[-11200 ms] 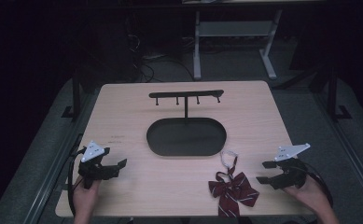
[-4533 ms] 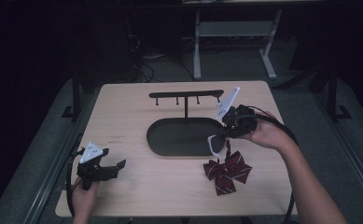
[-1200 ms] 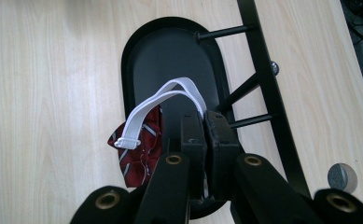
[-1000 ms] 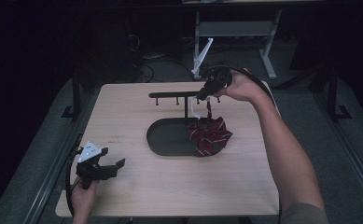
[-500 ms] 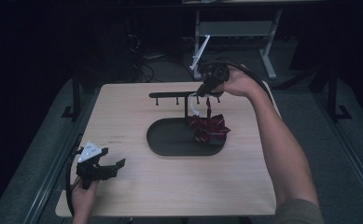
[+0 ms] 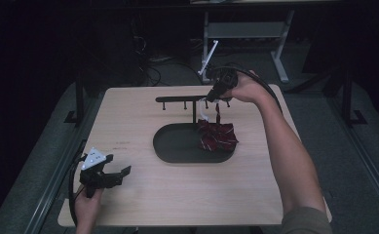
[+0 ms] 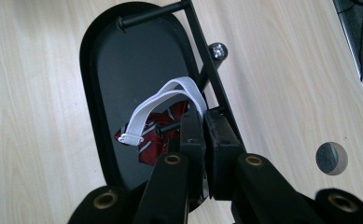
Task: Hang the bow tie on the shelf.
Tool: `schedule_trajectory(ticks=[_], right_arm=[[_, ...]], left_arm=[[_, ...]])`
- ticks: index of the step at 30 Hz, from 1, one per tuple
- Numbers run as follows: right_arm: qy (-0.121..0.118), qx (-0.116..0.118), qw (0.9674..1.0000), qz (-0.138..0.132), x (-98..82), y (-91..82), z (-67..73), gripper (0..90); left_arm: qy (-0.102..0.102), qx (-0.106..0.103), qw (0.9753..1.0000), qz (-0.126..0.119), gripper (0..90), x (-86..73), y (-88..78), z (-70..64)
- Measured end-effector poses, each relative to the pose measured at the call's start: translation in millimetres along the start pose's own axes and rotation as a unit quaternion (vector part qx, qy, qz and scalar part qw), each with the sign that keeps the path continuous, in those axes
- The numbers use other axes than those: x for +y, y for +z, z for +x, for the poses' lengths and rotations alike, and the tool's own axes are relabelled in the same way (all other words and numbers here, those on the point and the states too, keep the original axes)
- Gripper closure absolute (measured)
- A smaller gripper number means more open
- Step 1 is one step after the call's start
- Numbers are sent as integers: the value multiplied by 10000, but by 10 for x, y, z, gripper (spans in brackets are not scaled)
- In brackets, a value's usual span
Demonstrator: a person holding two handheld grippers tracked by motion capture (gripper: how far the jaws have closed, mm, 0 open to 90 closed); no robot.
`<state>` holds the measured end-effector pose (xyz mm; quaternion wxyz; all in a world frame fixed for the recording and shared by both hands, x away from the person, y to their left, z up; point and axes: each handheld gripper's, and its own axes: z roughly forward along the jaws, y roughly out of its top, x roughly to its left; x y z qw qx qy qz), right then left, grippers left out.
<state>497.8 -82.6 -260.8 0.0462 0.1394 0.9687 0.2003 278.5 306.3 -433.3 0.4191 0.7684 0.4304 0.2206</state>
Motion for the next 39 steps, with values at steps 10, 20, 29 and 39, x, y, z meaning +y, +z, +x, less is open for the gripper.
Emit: schedule_trajectory(ticks=[10, 20, 29, 39], right_arm=[[61, -55, 10000, -8, -40, 22, -18, 832], [83, -123, 9999, -14, -49, 22, -4, 813], [145, -76, 9999, -37, -105, 20, -13, 786], [175, 98, 9996, -195, -182, -4, 12, 745]], left_arm=[[-7, -3, 10000, -11, 163, 0, 0, -3], [14, -3, 10000, -9, 163, 3, -2, -5], [14, -10, 10000, -3, 163, 5, -1, -10], [-13, -24, 10000, -1, 163, 5, 5, -27]])
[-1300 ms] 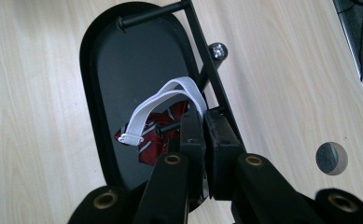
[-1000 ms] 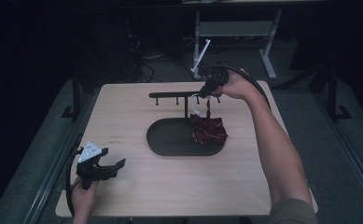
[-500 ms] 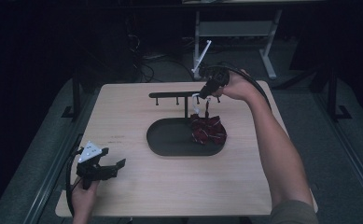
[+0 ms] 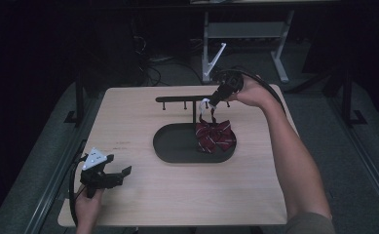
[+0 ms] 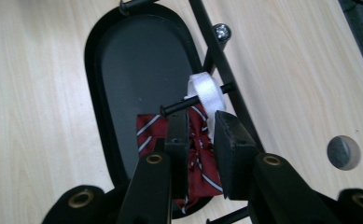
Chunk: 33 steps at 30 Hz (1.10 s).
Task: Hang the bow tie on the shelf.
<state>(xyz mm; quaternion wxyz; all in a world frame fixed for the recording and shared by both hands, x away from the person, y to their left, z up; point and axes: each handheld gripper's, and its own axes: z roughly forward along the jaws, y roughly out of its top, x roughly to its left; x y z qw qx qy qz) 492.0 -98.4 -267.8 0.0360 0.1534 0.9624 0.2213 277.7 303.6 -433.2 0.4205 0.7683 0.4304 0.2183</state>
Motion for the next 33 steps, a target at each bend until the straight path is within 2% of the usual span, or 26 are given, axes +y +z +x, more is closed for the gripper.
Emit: schedule_trajectory(ticks=[4, 15, 33], right_arm=[[4, 60, 10000, -14, -34, -3, 13, 736], [45, 192, 9998, -102, -140, -6, 43, 697], [-51, 219, 9997, -53, -152, -50, 147, 657]], left_arm=[[64, -6, 10000, 54, 163, 3, 0, -1], [69, -5, 10000, 51, 163, 4, 2, -12], [54, 1, 10000, 37, 163, 3, 2, -12]])
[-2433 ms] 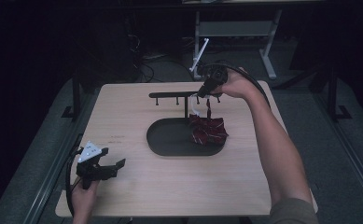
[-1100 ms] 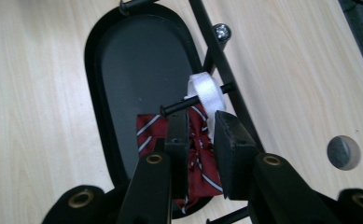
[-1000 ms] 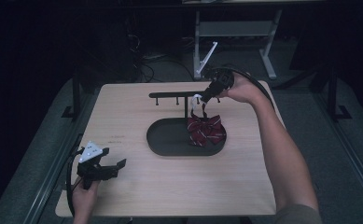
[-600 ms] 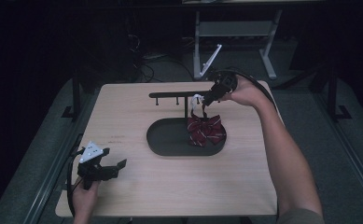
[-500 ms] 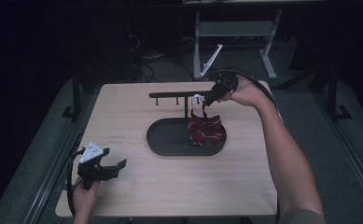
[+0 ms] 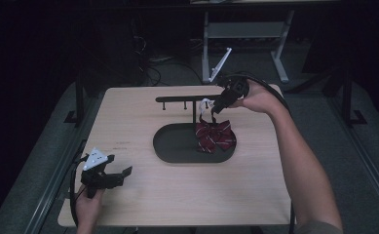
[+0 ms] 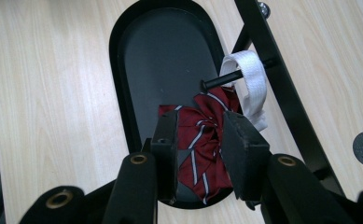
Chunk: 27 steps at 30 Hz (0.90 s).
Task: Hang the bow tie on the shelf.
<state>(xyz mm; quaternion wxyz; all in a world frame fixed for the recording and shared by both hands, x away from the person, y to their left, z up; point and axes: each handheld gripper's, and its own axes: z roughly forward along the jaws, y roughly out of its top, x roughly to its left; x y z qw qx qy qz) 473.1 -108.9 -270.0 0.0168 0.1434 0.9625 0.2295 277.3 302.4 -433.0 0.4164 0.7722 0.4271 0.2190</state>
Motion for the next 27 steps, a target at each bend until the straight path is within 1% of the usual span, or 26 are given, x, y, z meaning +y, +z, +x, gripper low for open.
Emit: schedule_trajectory(ticks=[5, 13, 15, 20, 21, 22, 27], right_arm=[[-49, 23, 10000, 30, 15, -2, 51, 644], [5, 83, 9999, 114, 11, 0, 78, 626], [-23, 80, 9999, 61, -3, -6, 81, 624], [3, 84, 10000, 19, -50, 1, 99, 607], [55, 99, 9999, 12, -60, -1, 111, 603], [23, 96, 10000, -6, -71, 3, 119, 602], [11, 101, 9999, 15, -129, 23, 165, 592]], left_arm=[[22, 0, 10000, 3, 163, 3, 1, -1], [39, 4, 10000, 0, 163, 3, 0, 1], [46, 6, 10000, -1, 163, 3, -2, 3], [26, 7, 10000, 18, 163, 2, -3, 1], [35, 4, 10000, 17, 163, 2, -2, 2], [36, 5, 10000, 17, 163, 2, -2, 1], [39, 9, 10000, 17, 163, 3, 1, -4]])
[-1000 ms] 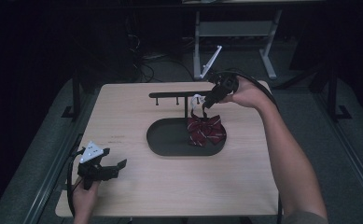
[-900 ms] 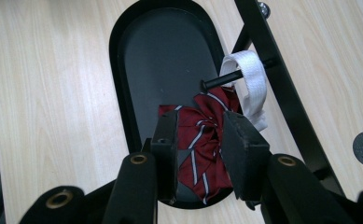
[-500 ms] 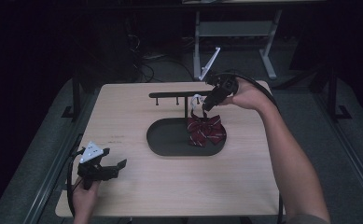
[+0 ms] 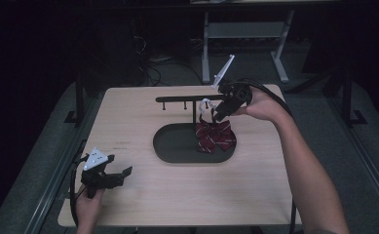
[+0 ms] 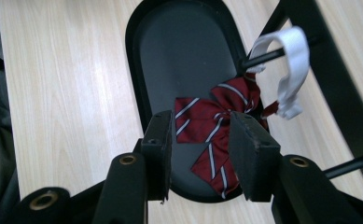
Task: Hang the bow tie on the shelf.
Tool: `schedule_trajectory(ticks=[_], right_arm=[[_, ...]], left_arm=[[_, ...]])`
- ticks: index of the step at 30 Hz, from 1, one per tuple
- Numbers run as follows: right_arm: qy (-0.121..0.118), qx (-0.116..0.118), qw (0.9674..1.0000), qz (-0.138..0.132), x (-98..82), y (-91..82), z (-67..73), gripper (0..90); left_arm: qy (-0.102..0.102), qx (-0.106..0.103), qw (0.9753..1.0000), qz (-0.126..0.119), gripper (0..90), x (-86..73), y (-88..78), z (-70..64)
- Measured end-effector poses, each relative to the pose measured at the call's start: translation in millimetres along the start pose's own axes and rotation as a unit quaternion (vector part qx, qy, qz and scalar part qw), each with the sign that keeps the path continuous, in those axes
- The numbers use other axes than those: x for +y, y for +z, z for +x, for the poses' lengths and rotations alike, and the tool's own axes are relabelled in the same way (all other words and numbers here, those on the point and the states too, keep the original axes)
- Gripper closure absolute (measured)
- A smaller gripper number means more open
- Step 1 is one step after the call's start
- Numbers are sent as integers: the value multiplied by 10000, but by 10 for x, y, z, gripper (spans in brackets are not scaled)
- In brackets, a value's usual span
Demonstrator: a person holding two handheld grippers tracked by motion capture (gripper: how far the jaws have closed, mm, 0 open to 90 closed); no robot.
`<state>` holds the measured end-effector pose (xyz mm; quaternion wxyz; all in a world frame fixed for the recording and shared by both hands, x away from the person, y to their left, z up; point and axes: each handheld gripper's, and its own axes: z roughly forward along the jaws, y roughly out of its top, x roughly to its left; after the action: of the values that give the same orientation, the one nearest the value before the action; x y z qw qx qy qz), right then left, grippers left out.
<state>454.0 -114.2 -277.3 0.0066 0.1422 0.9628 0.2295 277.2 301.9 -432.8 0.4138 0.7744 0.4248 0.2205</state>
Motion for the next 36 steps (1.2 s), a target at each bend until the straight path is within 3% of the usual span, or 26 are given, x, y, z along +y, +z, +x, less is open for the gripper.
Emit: schedule_trajectory(ticks=[36], right_arm=[[89, 121, 9995, -264, -486, 34, 190, 539]], left_arm=[[27, 21, 10000, 38, 163, -3, 1, -3]])
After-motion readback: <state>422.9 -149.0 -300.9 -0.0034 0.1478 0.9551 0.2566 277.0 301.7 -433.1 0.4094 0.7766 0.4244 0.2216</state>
